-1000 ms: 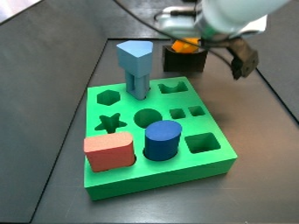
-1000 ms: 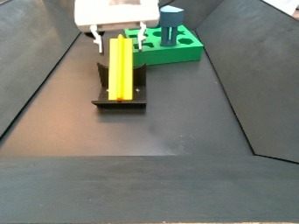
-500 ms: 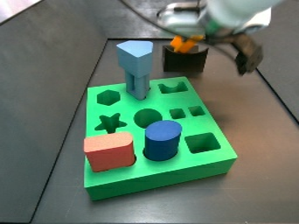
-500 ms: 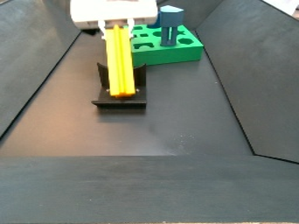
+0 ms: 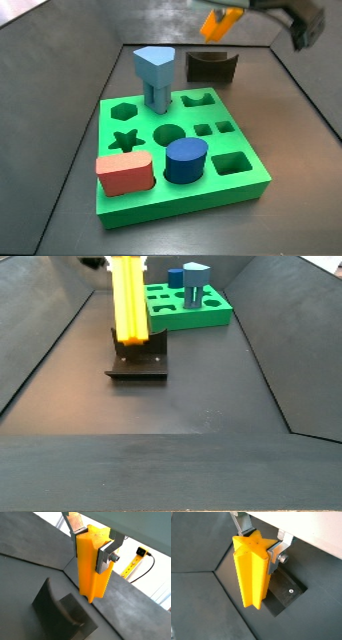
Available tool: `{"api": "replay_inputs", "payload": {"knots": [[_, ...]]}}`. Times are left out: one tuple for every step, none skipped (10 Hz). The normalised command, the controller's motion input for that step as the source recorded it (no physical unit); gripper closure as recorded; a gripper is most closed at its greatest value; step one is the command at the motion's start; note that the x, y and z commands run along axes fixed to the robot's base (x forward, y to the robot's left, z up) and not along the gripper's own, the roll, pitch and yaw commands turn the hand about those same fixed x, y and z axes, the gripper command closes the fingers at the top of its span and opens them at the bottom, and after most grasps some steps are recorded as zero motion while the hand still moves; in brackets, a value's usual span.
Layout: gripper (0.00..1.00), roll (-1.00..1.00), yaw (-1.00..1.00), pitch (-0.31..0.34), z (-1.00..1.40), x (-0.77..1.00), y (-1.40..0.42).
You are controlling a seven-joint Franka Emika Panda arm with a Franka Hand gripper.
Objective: Pick up the star object. Move up. Place the star object on the fixture. Regrasp the star object. Move to above the board. Insert the star object.
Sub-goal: Move to above the board.
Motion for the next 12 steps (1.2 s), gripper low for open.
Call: {"api": "replay_inputs", "payload": {"knots": [[1.00, -0.08, -0.11, -0.091, 1.00, 0.01, 0.03], [1.00, -0.08, -0.12, -0.045, 1.00, 0.00, 0.03], [1.00, -0.08, -0.11, -0.025, 1.00, -0.01, 0.03], [1.00, -0.08, -0.10, 0.009, 1.00, -0.03, 0.03], [1.00, -0.08, -0.09, 0.032, 1.00, -0.04, 0.03], [1.00, -0.07, -0.06, 0.057, 0.81, -0.04, 0.02], [1.00, -0.07, -0.05, 0.069, 0.69, -0.04, 0.02], [1.00, -0.06, -0.02, 0.093, 0.41, -0.03, 0.01], [1.00, -0.06, -0.01, 0.100, 0.30, -0.03, 0.00], [1.00, -1.00, -0.19, 0.011, 0.30, -0.79, -1.00], [1.00, -1.00, -0.18, 0.009, 0.28, -0.78, -1.00], [1.00, -1.00, -0.18, -0.019, 0.32, -0.87, -1.00]]}}
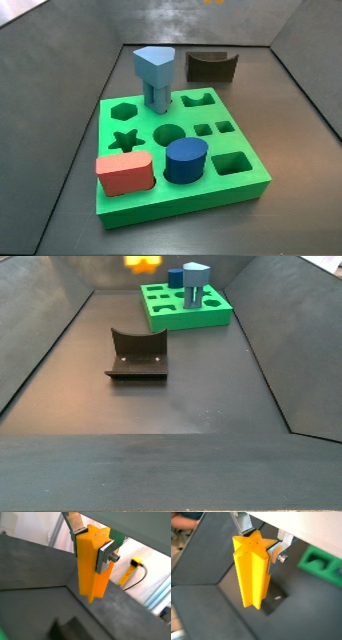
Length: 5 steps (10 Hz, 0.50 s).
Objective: Pick up the star object. Move up. Place the star object on the fixture. Regrasp the star object. Move to above the board. Insert the star object.
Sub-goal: Move to above the board.
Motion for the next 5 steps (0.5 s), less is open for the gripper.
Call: {"api": "replay_inputs", "payload": {"knots": [[1.00, -1.00, -0.18, -0.026, 0.31, -0.90, -1.00], [1.00, -1.00, -0.19, -0.028, 0.32, -0.94, -1.00], [1.00, -1.00, -0.19, -0.023, 0.33, -0.98, -1.00], [1.00, -1.00, -0.18, -0.024, 0.31, -0.91, -0.87], [1.00, -1.00, -0.18, -0.028, 0.23, -0.72, -0.64]]}}
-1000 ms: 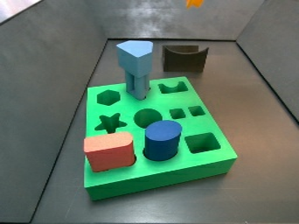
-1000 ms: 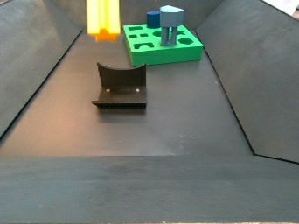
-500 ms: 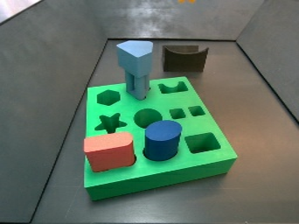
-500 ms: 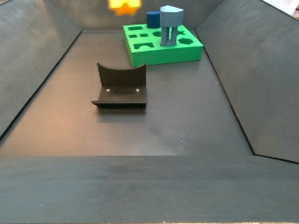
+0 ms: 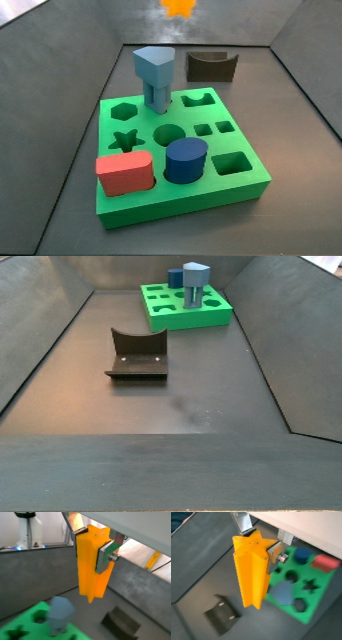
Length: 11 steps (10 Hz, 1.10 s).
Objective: Pick up the star object. Move up. Place the star object on the fixture. Regrasp the star object. Move to above the board. Insert the star object.
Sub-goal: Move to above the board, then insert the star object.
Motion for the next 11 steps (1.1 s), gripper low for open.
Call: {"api": "replay_inputs", "payload": {"knots": [[1.00, -1.00, -0.17, -0.023, 0.11, -0.40, -0.28], [1.00, -1.00, -0.16, -0.004, 0.05, -0.21, -0.12], [1.00, -0.90, -0.14, -0.003, 0.04, -0.14, -0.06], [1.00, -0.67, -0.09, -0.014, 0.02, -0.11, -0.02], [1.00, -0.46, -0.05, -0.030, 0.02, -0.09, -0.01], [1.00, -0.31, -0.03, -0.041, 0.01, -0.07, 0.00], [1.00, 0.00, 0.00, 0.000, 0.00, 0.00, -0.06], [1.00, 0.00, 0.01, 0.000, 0.00, 0.00, -0.02], [1.00, -0.05, 0.00, -0.006, -0.25, -0.21, -0.31], [1.00, -0.20, -0.39, -0.121, -0.37, -0.01, -0.54], [1.00, -0.12, -0.62, -0.164, -0.23, 0.00, -0.47]]}}
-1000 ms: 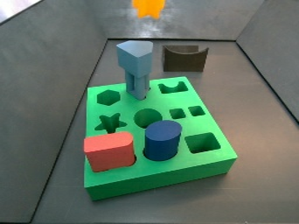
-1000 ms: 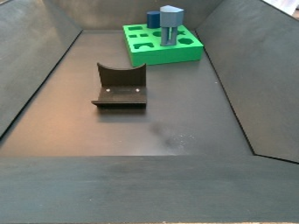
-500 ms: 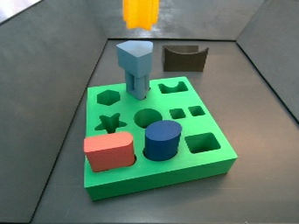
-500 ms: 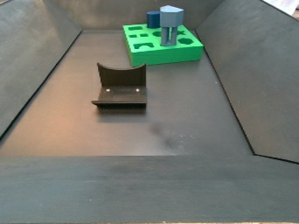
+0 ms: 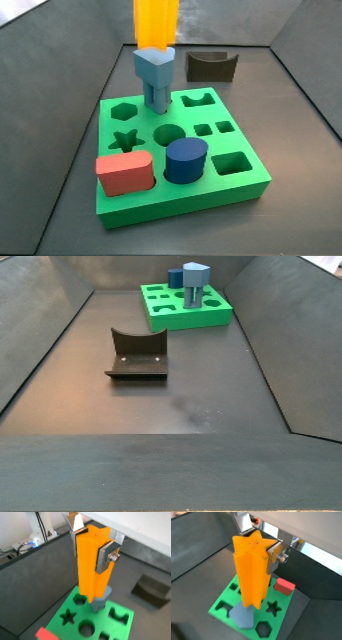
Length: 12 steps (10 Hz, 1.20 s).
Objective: Pick up the star object. Move up. Place the star object on the fixture. Regrasp the star object. Move to above the board. Insert the star object.
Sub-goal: Insert the star object.
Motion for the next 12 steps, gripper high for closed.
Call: {"api": "replay_inputs", "payload": {"knots": [[1.00, -0.09, -0.75, -0.127, -0.20, 0.00, -0.37], [1.00, -0.09, -0.79, -0.127, -0.19, 0.00, -0.32], [1.00, -0.10, -0.87, -0.131, -0.24, 0.00, -0.22], [1.00, -0.11, -0.97, -0.073, -0.31, 0.00, -0.06], [1.00, -0.09, -0.86, -0.003, -0.38, -0.12, -0.05], [1.00, -0.04, -0.79, 0.000, -0.43, -0.27, 0.00], [1.00, -0.02, -0.77, 0.000, -0.44, -0.29, 0.00], [1.00, -0.04, -0.77, 0.000, -0.46, -0.23, -0.07], [1.00, -0.02, -0.51, 0.043, -0.32, -0.31, -0.28], [1.00, 0.00, -0.24, 0.084, -0.17, -0.03, -0.25], [1.00, 0.00, 0.00, 0.000, -0.13, 0.00, -0.06], [1.00, 0.00, 0.00, 0.000, -0.46, 0.00, 0.00]]}}
